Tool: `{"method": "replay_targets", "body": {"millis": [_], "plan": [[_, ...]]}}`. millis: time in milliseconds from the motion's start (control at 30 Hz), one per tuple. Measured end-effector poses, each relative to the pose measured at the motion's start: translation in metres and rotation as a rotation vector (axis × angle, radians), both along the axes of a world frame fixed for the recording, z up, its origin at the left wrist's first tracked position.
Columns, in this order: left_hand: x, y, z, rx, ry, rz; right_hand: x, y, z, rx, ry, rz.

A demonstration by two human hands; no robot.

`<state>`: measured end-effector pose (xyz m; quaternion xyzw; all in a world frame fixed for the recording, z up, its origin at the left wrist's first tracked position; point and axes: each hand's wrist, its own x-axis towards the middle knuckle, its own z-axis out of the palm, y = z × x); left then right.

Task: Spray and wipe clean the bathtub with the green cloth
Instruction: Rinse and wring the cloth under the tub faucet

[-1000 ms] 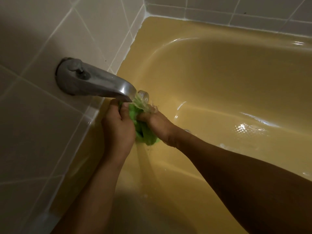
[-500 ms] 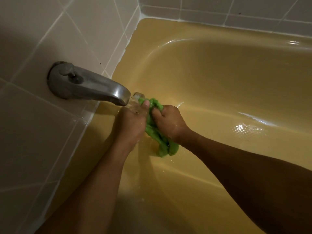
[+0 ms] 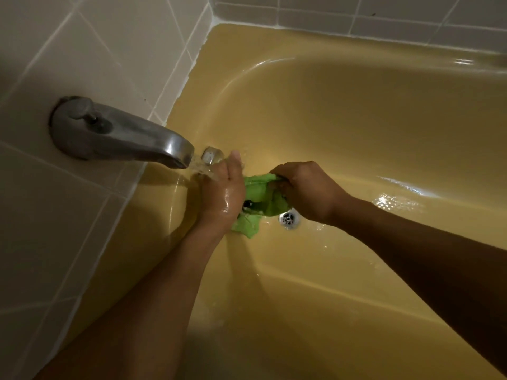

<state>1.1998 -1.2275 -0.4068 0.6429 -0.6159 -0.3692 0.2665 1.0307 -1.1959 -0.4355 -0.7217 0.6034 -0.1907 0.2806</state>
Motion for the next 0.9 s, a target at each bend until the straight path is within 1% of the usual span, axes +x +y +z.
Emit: {"method": "replay_targets", "body": {"millis": [67,167,233,267,300,367,400,433,467,500,533,600,667,733,800,833,900], "plan": [[0.001,-0.006,-0.005,-0.067,-0.031,0.025,-0.002,-0.003,0.005,0.03,-0.031,-0.048],[0.013,-0.013,-0.013,-0.127,-0.179,-0.053,0.0,-0.005,0.015,0.124,-0.121,-0.079],[0.023,-0.017,-0.013,-0.088,-0.218,-0.164,-0.001,-0.002,0.021,0.22,-0.186,-0.053],[0.028,-0.019,-0.01,-0.034,-0.198,-0.217,-0.004,0.0,0.023,0.27,-0.196,-0.026],[0.032,-0.021,-0.008,0.032,-0.148,-0.266,-0.009,0.002,0.025,0.293,-0.153,0.017],[0.042,-0.025,-0.004,0.137,-0.039,-0.37,-0.023,0.004,0.023,0.243,0.06,0.103],[0.046,-0.024,-0.002,0.147,-0.037,-0.429,-0.03,0.004,0.023,0.2,0.145,0.124],[0.049,-0.024,-0.001,0.119,-0.098,-0.474,-0.036,0.005,0.023,0.165,0.184,0.139],[0.05,-0.023,-0.001,0.069,-0.167,-0.499,-0.042,0.005,0.023,0.128,0.181,0.156],[0.052,-0.022,-0.001,0.022,-0.201,-0.504,-0.046,0.005,0.025,0.101,0.151,0.169],[0.051,-0.021,0.0,-0.013,-0.187,-0.503,-0.048,0.006,0.028,0.09,0.103,0.16],[0.049,-0.018,0.007,-0.006,-0.037,-0.428,-0.049,0.007,0.033,0.13,-0.024,0.084],[0.045,-0.017,0.016,0.048,0.124,-0.287,-0.045,0.007,0.033,0.194,-0.171,-0.043],[0.038,-0.014,0.023,0.101,0.252,-0.19,-0.033,0.006,0.037,0.292,-0.382,-0.157],[0.031,-0.01,0.027,0.151,0.375,-0.186,-0.015,0.005,0.046,0.413,-0.636,-0.214],[0.029,-0.008,0.029,0.174,0.424,-0.205,-0.006,0.003,0.05,0.457,-0.718,-0.23],[0.028,-0.005,0.032,0.219,0.505,-0.245,0.009,-0.006,0.053,0.457,-0.769,-0.28]]}}
